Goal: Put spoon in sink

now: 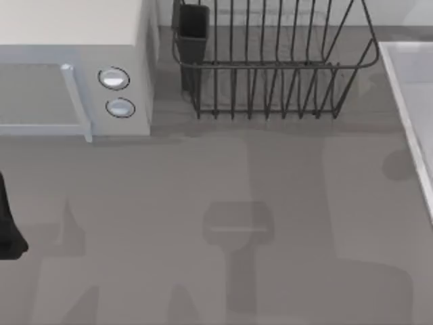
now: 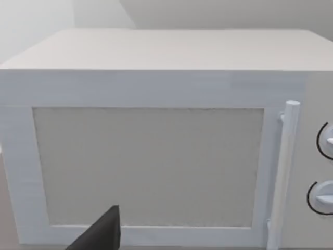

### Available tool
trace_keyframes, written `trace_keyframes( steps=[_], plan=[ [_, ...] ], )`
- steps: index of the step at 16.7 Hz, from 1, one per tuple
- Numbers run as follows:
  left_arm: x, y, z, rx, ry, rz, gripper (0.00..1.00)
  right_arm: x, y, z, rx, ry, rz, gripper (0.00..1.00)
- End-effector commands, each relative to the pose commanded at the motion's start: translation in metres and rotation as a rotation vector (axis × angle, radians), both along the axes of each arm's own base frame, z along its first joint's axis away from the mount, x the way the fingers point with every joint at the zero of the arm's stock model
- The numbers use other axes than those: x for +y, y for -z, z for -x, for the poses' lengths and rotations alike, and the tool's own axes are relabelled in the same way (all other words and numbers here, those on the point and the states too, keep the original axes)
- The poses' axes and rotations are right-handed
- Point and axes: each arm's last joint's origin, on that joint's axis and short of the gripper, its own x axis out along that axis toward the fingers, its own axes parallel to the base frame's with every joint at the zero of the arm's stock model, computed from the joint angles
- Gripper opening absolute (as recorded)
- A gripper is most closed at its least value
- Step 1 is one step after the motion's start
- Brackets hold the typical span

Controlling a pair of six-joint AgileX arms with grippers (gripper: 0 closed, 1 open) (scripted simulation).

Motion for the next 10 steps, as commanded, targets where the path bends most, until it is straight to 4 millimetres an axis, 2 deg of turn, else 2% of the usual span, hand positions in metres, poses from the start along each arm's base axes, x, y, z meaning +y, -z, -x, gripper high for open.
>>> trace_keyframes(
  steps=[5,10],
  plan=[
    [0.000,0.000,0.000,0.000,0.000,0.000,1.00,-0.002,0.002,-0.002,-0.021,0.005,0.002,0.00],
    [0.000,0.000,0.000,0.000,0.000,0.000,1.00,0.000,0.034,-0.003,0.014,-0.001,-0.003,0.00]
  ],
)
